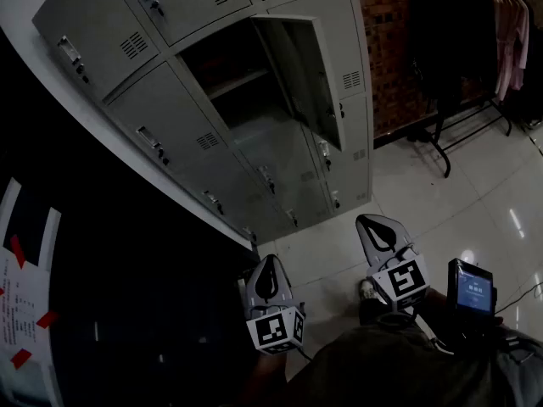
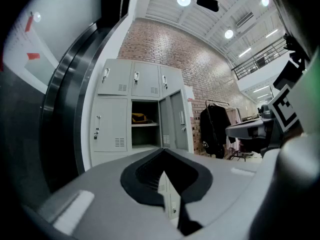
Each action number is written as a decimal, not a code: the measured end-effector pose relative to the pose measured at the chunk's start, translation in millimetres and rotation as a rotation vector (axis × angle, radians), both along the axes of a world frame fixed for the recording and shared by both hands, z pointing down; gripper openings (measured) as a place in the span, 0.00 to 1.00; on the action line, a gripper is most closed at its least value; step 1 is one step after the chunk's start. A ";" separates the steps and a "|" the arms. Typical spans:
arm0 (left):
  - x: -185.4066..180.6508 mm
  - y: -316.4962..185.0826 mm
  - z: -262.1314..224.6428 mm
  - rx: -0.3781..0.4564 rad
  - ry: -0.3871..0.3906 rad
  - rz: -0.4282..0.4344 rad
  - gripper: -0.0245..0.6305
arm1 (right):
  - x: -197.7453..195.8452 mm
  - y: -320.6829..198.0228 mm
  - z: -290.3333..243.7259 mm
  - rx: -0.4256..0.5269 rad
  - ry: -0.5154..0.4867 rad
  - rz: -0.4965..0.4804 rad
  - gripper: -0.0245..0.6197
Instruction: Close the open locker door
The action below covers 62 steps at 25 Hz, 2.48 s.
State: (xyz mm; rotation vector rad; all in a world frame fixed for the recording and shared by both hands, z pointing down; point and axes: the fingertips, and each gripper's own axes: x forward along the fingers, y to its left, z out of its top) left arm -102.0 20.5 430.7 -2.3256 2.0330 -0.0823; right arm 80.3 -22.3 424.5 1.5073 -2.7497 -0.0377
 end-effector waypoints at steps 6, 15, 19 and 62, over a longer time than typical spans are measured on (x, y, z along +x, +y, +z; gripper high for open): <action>20.9 -87.3 -11.7 0.005 -0.009 -0.013 0.04 | 19.9 -91.0 -7.8 0.000 0.001 -0.019 0.05; 36.5 -176.9 -19.9 0.025 -0.012 -0.048 0.04 | 34.2 -193.3 -16.3 0.018 0.013 -0.058 0.05; 37.2 -202.2 -24.8 0.032 -0.012 -0.046 0.04 | 32.6 -223.9 -29.1 0.050 0.013 -0.059 0.05; -33.0 -226.2 -35.4 0.077 -0.035 -0.140 0.04 | -84.5 -259.7 -90.1 0.154 -0.038 -0.420 0.31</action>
